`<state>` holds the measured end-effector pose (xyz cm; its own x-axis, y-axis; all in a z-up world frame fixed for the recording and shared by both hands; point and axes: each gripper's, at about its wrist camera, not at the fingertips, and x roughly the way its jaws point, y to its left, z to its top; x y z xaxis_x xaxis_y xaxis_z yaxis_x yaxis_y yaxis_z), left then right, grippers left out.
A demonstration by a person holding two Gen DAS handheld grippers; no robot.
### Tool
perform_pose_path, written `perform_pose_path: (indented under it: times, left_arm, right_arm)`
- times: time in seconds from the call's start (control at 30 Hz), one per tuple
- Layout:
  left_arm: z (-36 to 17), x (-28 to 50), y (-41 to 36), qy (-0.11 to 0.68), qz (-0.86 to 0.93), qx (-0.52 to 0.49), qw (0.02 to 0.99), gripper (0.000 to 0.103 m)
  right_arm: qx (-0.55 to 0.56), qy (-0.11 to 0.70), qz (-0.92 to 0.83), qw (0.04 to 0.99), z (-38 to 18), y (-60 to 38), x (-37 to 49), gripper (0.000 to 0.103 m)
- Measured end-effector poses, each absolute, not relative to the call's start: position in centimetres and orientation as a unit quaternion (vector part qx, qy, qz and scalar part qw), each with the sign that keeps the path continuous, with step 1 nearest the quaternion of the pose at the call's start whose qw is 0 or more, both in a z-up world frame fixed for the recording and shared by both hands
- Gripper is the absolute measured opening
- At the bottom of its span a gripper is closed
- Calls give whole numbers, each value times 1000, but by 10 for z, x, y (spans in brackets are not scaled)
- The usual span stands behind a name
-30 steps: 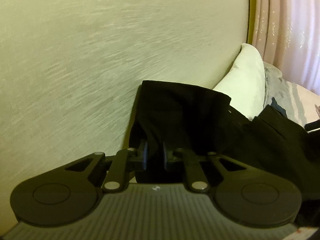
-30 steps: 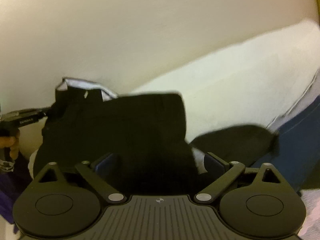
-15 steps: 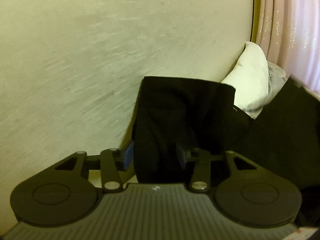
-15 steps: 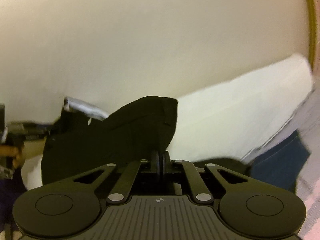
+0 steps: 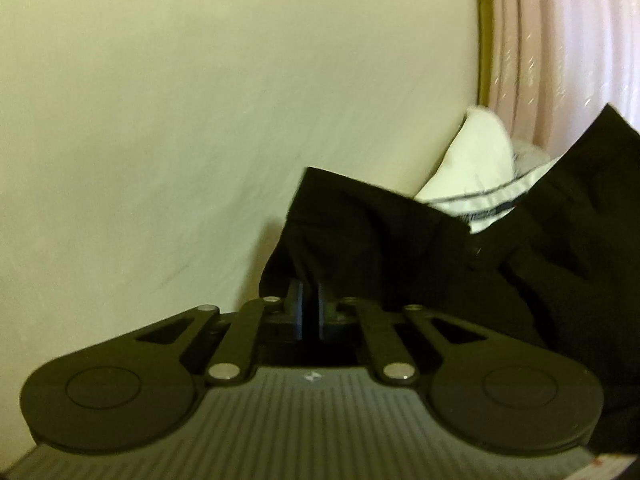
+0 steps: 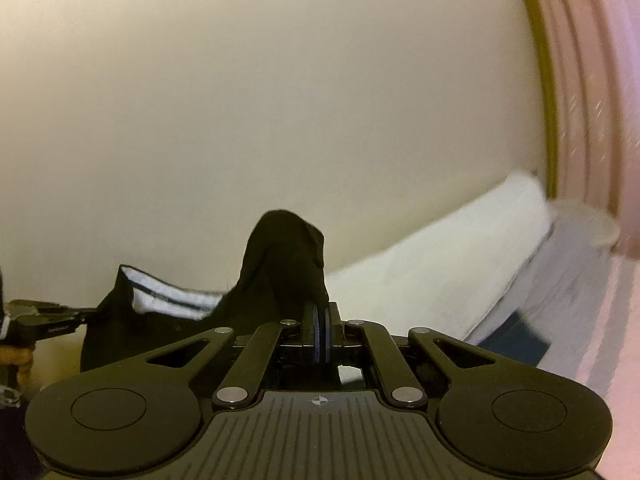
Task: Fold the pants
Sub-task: 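Lift the black garment off the pillows with both grippers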
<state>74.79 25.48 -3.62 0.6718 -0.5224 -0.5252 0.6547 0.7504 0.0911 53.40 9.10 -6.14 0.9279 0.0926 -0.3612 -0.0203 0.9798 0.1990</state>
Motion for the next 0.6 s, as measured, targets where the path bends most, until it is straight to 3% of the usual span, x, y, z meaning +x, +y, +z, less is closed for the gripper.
perform_pose_path:
  times: [0.37, 0.6]
  left_arm:
    - [52, 636, 185, 131, -457, 137, 869, 1]
    - [91, 504, 91, 70, -599, 145, 785, 0]
  right_arm:
    - [109, 68, -127, 984, 29, 42, 345, 0]
    - [110, 8, -284, 952, 68, 9, 139, 0]
